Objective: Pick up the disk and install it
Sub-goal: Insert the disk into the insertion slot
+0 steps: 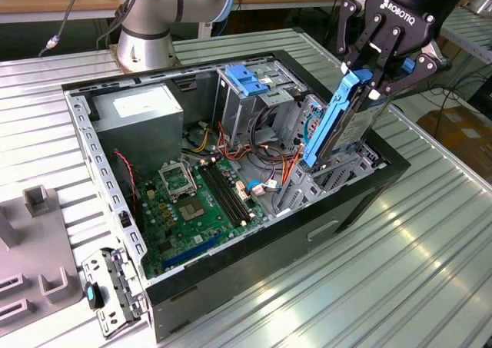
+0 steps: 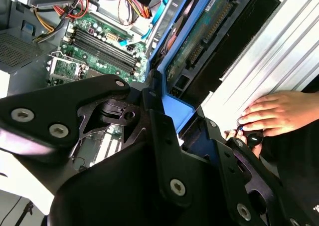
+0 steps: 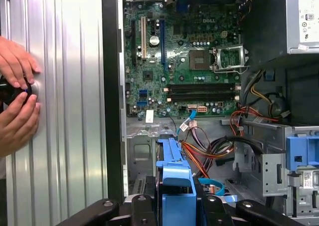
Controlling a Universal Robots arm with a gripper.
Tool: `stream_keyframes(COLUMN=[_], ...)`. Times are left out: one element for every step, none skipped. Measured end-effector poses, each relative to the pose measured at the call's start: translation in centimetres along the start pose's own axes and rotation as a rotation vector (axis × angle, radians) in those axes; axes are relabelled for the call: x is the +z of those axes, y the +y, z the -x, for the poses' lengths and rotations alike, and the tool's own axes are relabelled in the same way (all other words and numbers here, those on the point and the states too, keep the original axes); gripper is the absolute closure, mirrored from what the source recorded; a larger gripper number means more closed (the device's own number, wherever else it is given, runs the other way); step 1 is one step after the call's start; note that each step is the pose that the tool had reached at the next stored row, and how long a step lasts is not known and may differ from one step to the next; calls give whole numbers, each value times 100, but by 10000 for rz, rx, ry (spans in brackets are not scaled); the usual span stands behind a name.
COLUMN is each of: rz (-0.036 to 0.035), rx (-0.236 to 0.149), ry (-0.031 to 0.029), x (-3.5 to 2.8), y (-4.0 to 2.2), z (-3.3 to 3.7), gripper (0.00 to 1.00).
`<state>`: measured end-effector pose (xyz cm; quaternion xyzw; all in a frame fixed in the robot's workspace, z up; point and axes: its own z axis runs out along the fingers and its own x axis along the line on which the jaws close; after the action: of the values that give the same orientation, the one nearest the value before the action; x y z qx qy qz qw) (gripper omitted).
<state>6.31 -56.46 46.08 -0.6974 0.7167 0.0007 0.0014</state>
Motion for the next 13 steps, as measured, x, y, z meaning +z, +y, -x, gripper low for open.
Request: stream_keyframes(rz=[0, 0, 0, 0, 0, 0, 0, 0, 3, 8, 11, 13, 13], rx=[-5, -30, -55, -89, -93, -94, -94, -94, -94, -94, -94, -94, -94], ry=[-1, -4, -2, 0, -1, -2, -2, -2, 2, 6, 7, 7, 7], x=[14, 22, 27, 36, 43, 49, 58, 66, 81, 98, 116, 132, 140], y=[0, -1, -1, -1, -1, -1, -1, -1, -1, -1, -1, -1, -1], z=[0, -3, -4, -4, -4, -4, -4, -4, -4, -4, -3, -1, 0], gripper=[63, 63, 63, 63, 63, 63, 63, 63, 63, 63, 63, 63, 63])
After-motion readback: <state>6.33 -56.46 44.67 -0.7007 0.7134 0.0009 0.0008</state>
